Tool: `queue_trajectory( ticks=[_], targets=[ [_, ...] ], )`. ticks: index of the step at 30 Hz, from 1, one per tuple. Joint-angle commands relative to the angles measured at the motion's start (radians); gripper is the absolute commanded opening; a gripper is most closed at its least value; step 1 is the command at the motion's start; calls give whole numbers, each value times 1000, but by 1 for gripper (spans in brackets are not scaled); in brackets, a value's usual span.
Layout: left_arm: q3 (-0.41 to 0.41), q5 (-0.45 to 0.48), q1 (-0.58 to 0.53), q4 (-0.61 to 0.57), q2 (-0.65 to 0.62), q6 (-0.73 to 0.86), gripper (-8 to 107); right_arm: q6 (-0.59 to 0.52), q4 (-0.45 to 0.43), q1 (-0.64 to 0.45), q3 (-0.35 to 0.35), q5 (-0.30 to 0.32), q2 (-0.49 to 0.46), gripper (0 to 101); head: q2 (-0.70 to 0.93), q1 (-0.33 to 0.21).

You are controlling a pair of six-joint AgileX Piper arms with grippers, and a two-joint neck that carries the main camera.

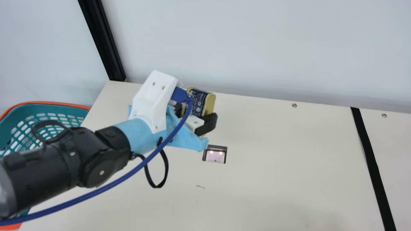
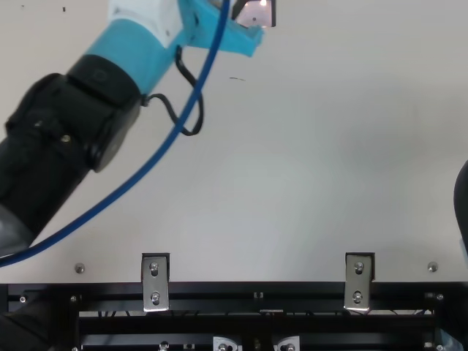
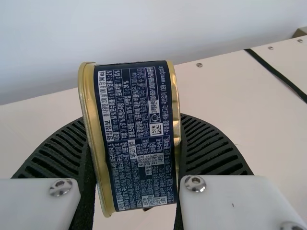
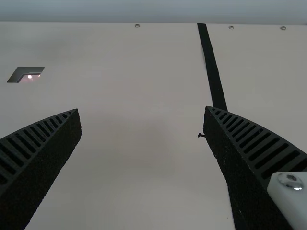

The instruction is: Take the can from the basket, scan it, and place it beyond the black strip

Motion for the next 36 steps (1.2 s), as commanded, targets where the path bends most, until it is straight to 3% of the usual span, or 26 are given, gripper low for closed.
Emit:
queue_trajectory(
  ticks=[1, 17, 31, 36],
  targets=[
    [3, -63, -11, -18, 15, 12, 10, 0, 0, 0, 0, 0, 0, 101, -10, 0],
    [-3, -247, -110, -155, 135, 125, 10, 0, 0, 0, 0, 0, 0, 101, -10, 0],
    [15, -322, -114, -178, 185, 202, 10, 0, 0, 0, 0, 0, 0, 101, -10, 0],
    [28, -316, -136, -120, 165, 156, 10, 0, 0, 0, 0, 0, 0, 101, -10, 0]
  ],
)
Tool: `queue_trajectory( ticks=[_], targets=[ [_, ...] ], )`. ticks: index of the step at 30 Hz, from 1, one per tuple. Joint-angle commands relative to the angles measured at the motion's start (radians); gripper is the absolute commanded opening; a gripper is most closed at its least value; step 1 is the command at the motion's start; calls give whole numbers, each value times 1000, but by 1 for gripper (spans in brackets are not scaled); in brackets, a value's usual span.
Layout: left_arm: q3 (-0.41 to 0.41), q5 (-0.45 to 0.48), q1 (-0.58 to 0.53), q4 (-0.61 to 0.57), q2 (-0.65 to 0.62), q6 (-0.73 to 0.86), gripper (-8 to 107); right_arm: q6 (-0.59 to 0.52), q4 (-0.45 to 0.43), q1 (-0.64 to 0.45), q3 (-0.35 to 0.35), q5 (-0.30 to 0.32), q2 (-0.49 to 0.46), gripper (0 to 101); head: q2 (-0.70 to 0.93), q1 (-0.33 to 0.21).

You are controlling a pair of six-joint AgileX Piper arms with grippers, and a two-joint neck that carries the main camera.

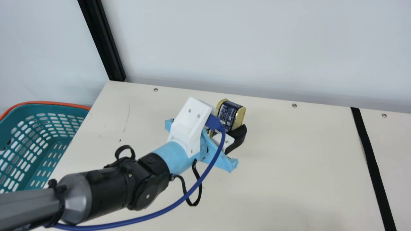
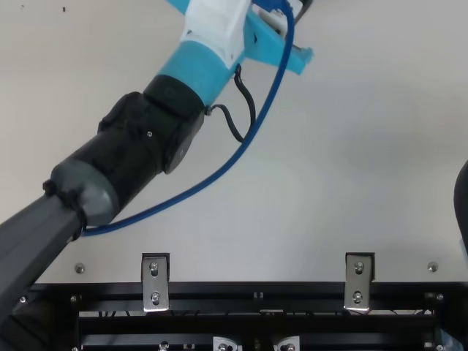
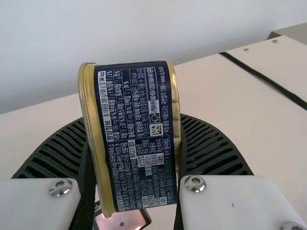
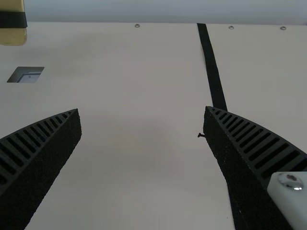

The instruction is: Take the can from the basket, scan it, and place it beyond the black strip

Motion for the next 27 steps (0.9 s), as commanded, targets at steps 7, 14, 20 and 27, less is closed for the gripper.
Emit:
queue_trajectory(
  ticks=[7, 14, 20, 27],
  targets=[
    [37, 68, -38, 170, -79, -114, 10, 0, 0, 0, 0, 0, 0, 101, -10, 0],
    [91, 128, -51, 284, -169, -187, 10, 0, 0, 0, 0, 0, 0, 101, -10, 0],
    [140, 178, -66, 346, -253, -236, 10, 0, 0, 0, 0, 0, 0, 101, -10, 0],
    [155, 193, -71, 362, -278, -250, 10, 3, 0, 4, 0, -3, 2, 101, -10, 0]
  ],
)
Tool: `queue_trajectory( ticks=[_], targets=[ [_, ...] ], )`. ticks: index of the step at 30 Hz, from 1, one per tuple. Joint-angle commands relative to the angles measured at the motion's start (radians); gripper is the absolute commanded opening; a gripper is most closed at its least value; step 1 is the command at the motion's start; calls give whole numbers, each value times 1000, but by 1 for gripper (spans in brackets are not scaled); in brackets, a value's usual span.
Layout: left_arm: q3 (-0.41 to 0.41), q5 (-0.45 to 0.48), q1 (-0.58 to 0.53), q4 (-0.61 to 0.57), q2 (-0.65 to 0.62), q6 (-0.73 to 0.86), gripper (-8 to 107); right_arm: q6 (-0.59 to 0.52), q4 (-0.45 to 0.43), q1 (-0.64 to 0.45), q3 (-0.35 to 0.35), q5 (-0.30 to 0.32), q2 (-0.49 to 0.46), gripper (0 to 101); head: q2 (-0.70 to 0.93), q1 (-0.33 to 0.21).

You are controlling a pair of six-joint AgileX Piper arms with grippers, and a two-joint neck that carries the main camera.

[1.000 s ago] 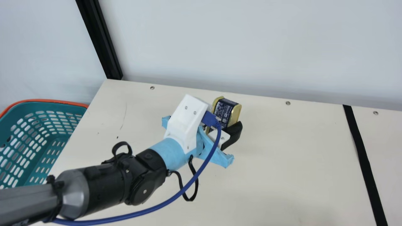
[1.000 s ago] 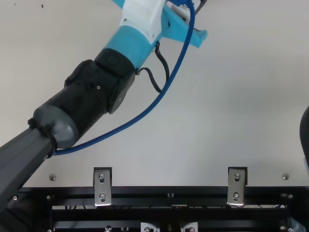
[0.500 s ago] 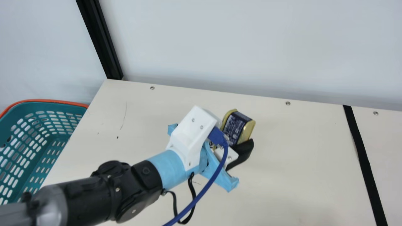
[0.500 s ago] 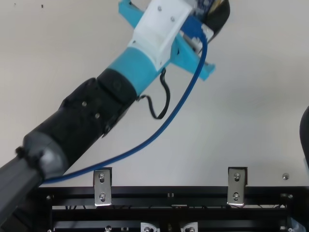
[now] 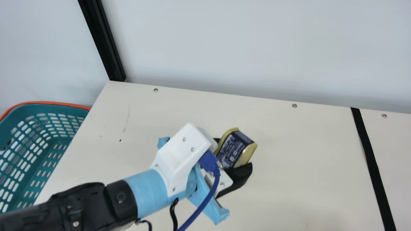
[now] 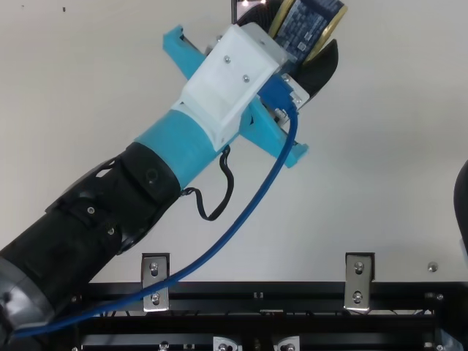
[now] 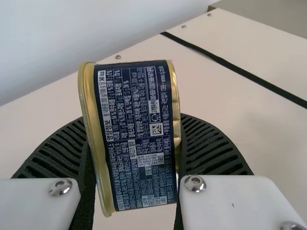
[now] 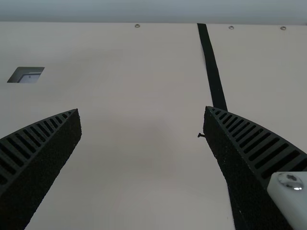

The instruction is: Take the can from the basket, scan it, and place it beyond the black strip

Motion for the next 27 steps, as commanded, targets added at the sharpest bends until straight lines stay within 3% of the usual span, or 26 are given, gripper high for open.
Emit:
queue_trajectory(
  ticks=[1, 6, 14, 27],
  targets=[
    [0, 0, 0, 0, 0, 0, 10, 3, 2, 5, -1, -6, 4, 101, -10, 0],
    [0, 0, 0, 0, 0, 0, 10, 27, 31, 38, -24, -62, 46, 101, -10, 0],
    [0, 0, 0, 0, 0, 0, 10, 62, 145, 141, -90, -221, 181, 101, -10, 0],
    [0, 0, 0, 0, 0, 0, 10, 38, 460, 363, -140, -505, 433, 101, -10, 0]
  ],
)
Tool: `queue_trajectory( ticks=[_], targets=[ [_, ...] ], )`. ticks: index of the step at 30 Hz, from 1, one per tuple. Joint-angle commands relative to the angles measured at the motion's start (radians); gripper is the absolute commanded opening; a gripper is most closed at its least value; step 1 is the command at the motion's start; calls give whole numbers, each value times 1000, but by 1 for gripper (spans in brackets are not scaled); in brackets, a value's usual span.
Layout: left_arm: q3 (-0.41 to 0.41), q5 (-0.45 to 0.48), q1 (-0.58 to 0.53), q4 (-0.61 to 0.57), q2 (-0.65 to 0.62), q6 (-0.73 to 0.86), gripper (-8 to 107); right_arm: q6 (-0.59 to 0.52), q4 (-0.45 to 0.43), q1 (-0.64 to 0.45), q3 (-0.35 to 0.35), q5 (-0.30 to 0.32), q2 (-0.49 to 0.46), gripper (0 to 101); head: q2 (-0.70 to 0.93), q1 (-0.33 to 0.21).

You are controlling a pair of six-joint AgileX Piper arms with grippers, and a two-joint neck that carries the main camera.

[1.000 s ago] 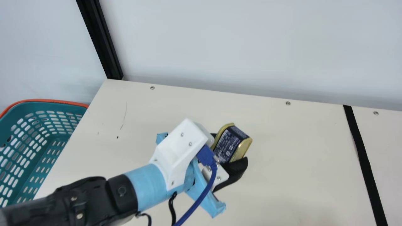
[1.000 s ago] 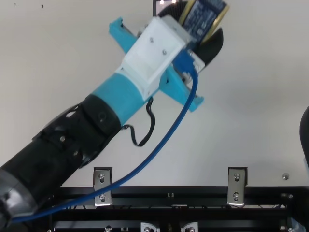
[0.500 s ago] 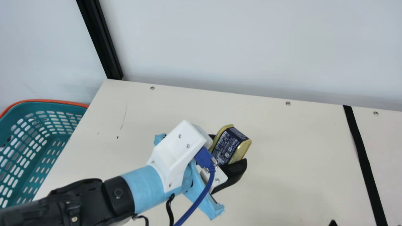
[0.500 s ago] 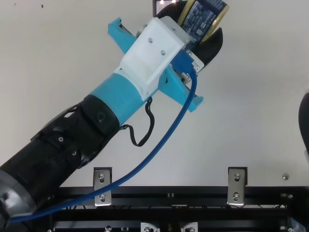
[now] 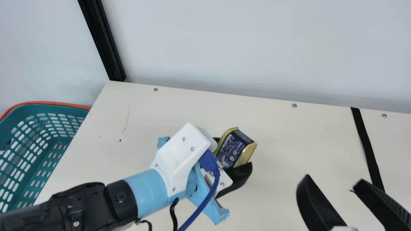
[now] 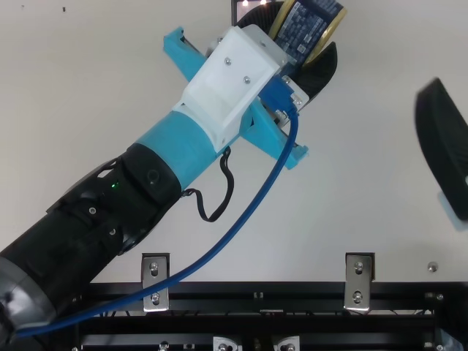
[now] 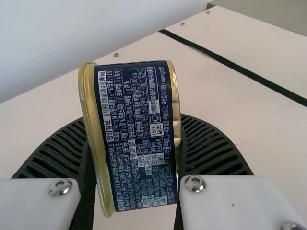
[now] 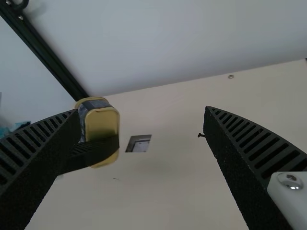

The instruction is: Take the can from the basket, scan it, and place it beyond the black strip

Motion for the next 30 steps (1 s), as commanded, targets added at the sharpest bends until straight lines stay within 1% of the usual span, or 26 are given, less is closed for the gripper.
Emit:
queue_trajectory(
  ticks=[1, 7, 11, 14, 18, 22, 27, 30],
  targets=[
    [0, 0, 0, 0, 0, 0, 10, -9, 88, 52, -5, -60, 44, 101, -10, 0],
    [0, 0, 0, 0, 0, 0, 10, -29, 206, 157, -34, -139, 116, 101, -10, 0],
    [0, 0, 0, 0, 0, 0, 10, -37, 261, 216, -57, -168, 160, 101, -10, 0],
    [0, 0, 0, 0, 0, 0, 10, -45, 288, 246, -75, -174, 189, 101, -10, 0],
    [0, 0, 0, 0, 0, 0, 10, -71, 325, 265, -100, -166, 223, 101, -10, 0],
    [0, 0, 0, 0, 0, 0, 10, -115, 367, 264, -128, -146, 256, 101, -10, 0],
    [0, 0, 0, 0, 0, 0, 10, -223, 459, 227, -167, -97, 298, 101, -10, 0],
    [0, 0, 0, 0, 0, 0, 10, -327, 544, 175, -197, -46, 327, 101, -10, 0]
  ],
)
